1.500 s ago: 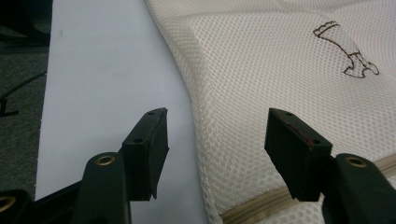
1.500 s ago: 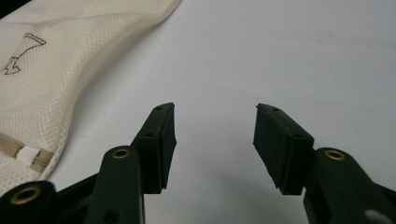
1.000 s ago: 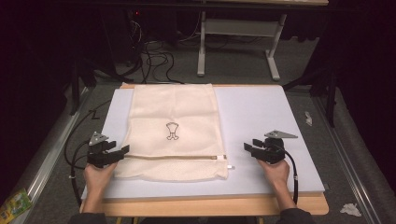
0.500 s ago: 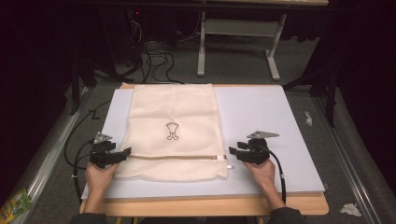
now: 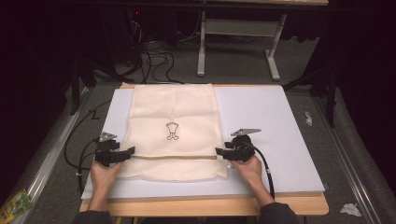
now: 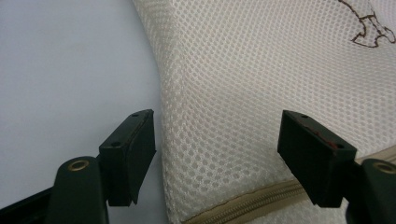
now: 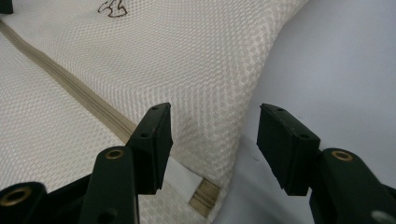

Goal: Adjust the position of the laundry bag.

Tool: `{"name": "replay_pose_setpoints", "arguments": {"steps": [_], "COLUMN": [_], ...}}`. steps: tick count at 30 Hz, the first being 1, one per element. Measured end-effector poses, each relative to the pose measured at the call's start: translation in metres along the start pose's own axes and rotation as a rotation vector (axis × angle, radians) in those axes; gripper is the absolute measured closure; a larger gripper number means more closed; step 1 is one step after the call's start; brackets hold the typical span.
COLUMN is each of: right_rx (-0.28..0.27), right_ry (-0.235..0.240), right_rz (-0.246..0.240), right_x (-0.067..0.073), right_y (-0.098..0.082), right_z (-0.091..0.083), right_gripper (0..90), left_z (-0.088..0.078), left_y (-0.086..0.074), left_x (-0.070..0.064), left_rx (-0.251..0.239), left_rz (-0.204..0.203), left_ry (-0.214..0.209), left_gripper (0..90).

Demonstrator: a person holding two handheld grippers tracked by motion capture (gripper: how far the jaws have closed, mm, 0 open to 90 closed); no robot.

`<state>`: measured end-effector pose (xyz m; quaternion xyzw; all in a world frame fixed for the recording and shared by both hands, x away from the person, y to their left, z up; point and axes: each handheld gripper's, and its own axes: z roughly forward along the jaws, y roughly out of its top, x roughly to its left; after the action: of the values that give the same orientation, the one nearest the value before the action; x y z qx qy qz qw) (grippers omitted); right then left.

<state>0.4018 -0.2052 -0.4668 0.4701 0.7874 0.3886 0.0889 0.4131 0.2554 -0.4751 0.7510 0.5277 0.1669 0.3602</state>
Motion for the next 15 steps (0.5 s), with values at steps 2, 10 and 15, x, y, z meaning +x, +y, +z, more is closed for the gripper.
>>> {"name": "replay_pose_setpoints", "arguments": {"steps": [2, 10, 15], "right_rx": [0.011, 0.035, 0.045], "right_ry": [0.001, 0.003, 0.021], "right_rz": [0.002, 0.012, 0.027], "right_x": [0.000, 0.001, 0.000], "right_y": [0.002, 0.006, 0.007], "right_z": [0.004, 0.012, 0.016], "right_gripper": [45.7, 47.0, 52.6], "left_z": [0.001, 0.006, 0.005], "left_y": [0.000, -0.001, -0.001], "left_x": [0.000, -0.001, -0.002], "left_rx": [0.001, 0.010, 0.010], "left_rz": [-0.005, -0.021, -0.018], "left_ry": [0.003, 0.011, 0.027], "left_gripper": [28.7, 31.5, 37.7]}}
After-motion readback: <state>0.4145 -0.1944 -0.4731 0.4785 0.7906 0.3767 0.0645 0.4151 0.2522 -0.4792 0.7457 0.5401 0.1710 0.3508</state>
